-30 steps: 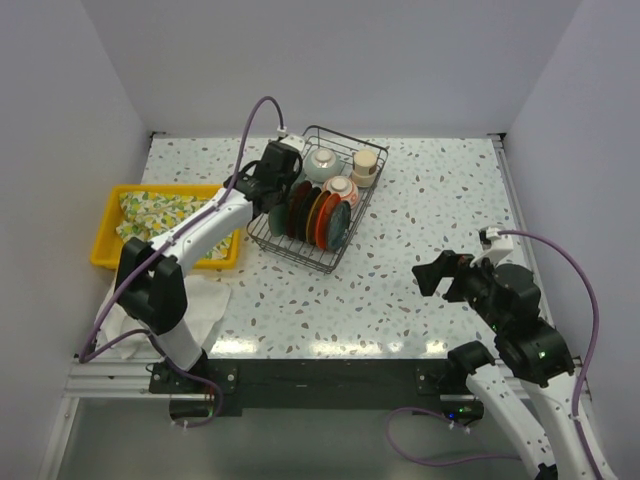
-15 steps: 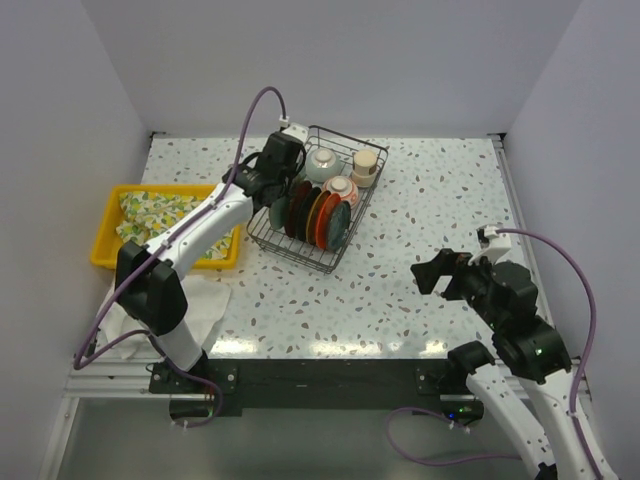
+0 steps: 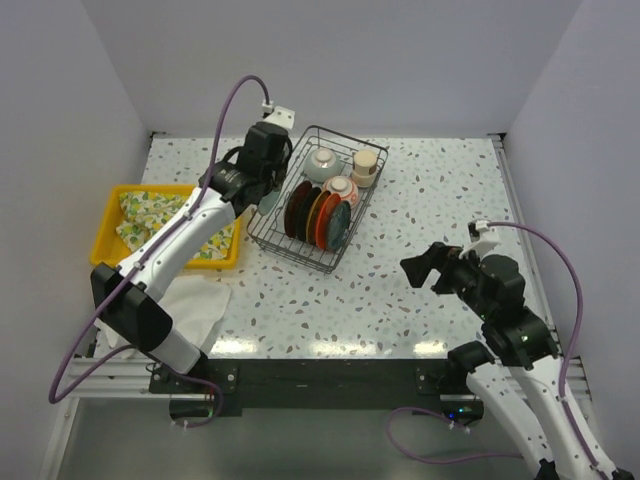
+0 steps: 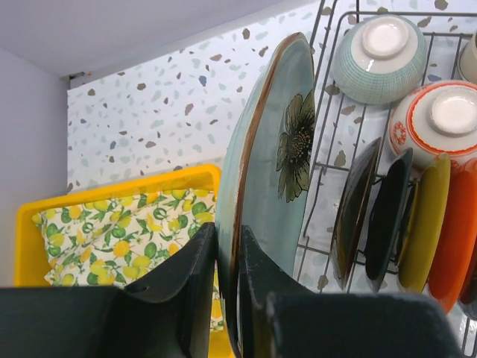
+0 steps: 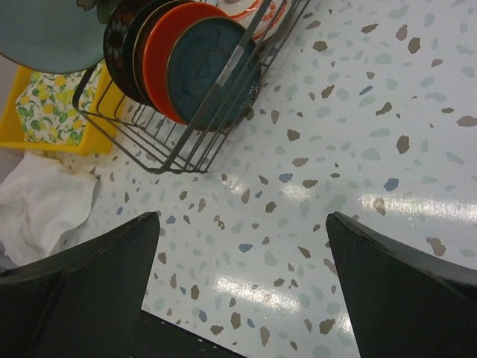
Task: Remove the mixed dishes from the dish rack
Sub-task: Pick up the plate from the dish rack.
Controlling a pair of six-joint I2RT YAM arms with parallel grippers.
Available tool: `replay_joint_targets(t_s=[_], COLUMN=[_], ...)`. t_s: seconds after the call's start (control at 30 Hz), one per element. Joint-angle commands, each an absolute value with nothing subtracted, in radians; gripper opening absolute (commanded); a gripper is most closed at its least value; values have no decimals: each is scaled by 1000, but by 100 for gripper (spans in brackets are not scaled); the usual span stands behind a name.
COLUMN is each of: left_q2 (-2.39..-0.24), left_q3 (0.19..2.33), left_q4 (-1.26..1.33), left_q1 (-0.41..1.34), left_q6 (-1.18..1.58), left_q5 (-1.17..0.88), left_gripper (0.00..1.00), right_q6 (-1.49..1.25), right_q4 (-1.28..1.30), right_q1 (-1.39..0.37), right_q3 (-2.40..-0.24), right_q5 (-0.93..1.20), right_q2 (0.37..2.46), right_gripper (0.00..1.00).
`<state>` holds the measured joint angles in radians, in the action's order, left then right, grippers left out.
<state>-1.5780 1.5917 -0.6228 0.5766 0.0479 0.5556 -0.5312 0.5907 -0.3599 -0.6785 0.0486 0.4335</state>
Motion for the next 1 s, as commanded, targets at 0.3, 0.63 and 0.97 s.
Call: replay_joint_targets(t_s=[0.3,0.63,0.97], left_q2=[-1424,-1393,-1397], left_q3=[1736,1726,1576], left_q4=[-543,-514,-314], left_q1=[554,528,526], left_q6=[58,232,457], left_q5=[598,255,-86], left_gripper=[0,0,0], right_q6=[-647,-721,-772], right_q4=[206,15,-164], right_q1=[-364,-362,-362], right_q3=[-638,-678,-704], right_q5=[256,336,406], right_q2=[622,799,925], right_gripper=[98,99,99])
